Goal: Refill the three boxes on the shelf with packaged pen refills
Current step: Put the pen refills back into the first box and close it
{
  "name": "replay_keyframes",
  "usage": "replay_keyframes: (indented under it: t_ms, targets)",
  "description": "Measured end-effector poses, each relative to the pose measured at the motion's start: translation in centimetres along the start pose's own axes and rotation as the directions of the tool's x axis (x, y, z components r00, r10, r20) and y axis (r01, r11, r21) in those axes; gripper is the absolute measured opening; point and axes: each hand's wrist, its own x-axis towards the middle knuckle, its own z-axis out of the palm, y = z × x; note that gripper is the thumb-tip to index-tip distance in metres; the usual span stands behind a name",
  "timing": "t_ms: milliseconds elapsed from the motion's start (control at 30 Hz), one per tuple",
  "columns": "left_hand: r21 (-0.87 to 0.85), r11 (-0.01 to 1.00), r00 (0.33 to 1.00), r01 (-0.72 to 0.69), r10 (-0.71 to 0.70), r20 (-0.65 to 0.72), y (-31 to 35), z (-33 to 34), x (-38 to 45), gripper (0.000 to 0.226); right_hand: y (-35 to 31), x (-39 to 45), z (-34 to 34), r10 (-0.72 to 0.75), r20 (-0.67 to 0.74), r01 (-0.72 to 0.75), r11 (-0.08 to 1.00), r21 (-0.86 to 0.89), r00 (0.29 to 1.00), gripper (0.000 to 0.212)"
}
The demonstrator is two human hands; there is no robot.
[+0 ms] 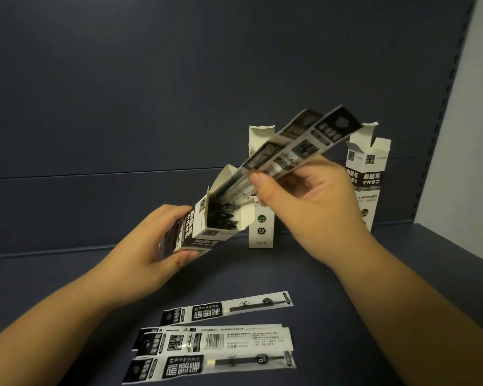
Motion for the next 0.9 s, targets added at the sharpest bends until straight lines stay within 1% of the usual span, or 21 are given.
replay_keyframes:
  t_ms: [33, 100, 200, 333, 400, 467, 567, 667, 733, 767, 833, 900]
  targets:
    - [0.005, 1.0, 1.0, -0.005, 0.005, 0.005, 0.1, 0.0, 0.0, 0.064, 0.0, 0.0, 0.0, 0.021, 0.007, -0.02, 0.999, -0.035, 1.0, 0.006]
    - [0.014, 1.0, 1.0, -0.009, 0.009, 0.013, 0.3, -0.1, 0.1, 0.065, 0.0, 0.1, -0.2, 0.097, 0.01, -0.097, 0.994, -0.05, 0.995, 0.006]
    - [0.021, 1.0, 1.0, -0.01, 0.009, 0.02, 0.3, -0.2, 0.2, 0.065, 0.4, 0.2, -0.2, 0.21, 0.02, -0.209, 0.978, -0.014, 0.978, 0.01]
    - [0.009, 1.0, 1.0, -0.016, 0.016, 0.011, 0.2, -0.1, 0.2, 0.064, 1.0, 0.2, 0.4, 0.263, -0.014, -0.262, 0.964, 0.053, 0.965, 0.008]
    - [-0.002, 1.0, 1.0, -0.025, 0.025, 0.006, 0.1, 0.0, 0.2, 0.062, 1.2, 0.2, 0.7, 0.316, 0.026, -0.317, 0.942, 0.109, 0.949, 0.012]
    - [-0.003, 0.999, 0.999, -0.034, 0.034, 0.002, 0.0, 0.0, 0.2, 0.059, 1.4, 0.0, 0.9, 0.351, 0.079, -0.358, 0.927, 0.109, 0.933, 0.015]
    - [0.024, 0.998, 0.998, -0.057, 0.056, 0.011, 0.3, 0.1, 0.4, 0.055, 1.2, -0.3, 1.5, 0.345, 0.192, -0.351, 0.936, -0.006, 0.919, 0.013]
    - [0.035, 0.997, 0.998, -0.062, 0.062, 0.015, 0.4, 0.2, 0.4, 0.054, 1.2, -0.4, 1.6, 0.341, 0.273, -0.33, 0.94, -0.086, 0.899, 0.017]
    - [0.024, 0.998, 0.999, -0.052, 0.052, 0.007, 0.3, 0.1, 0.3, 0.055, 1.3, -0.3, 1.3, 0.343, 0.261, -0.329, 0.939, -0.095, 0.903, 0.025]
    - [0.016, 0.999, 0.999, -0.043, 0.043, 0.003, 0.2, 0.1, 0.3, 0.057, 1.3, -0.2, 1.0, 0.335, 0.248, -0.328, 0.942, -0.072, 0.909, 0.028]
    - [0.012, 0.999, 0.999, -0.04, 0.04, -0.001, 0.1, 0.0, 0.3, 0.055, 1.0, -0.1, 0.7, 0.312, 0.221, -0.315, 0.949, -0.024, 0.924, 0.027]
    - [0.028, 0.998, 0.999, -0.051, 0.051, 0.003, 0.1, 0.1, 0.3, 0.055, 0.9, -0.1, 0.8, 0.302, 0.205, -0.304, 0.952, -0.023, 0.931, 0.026]
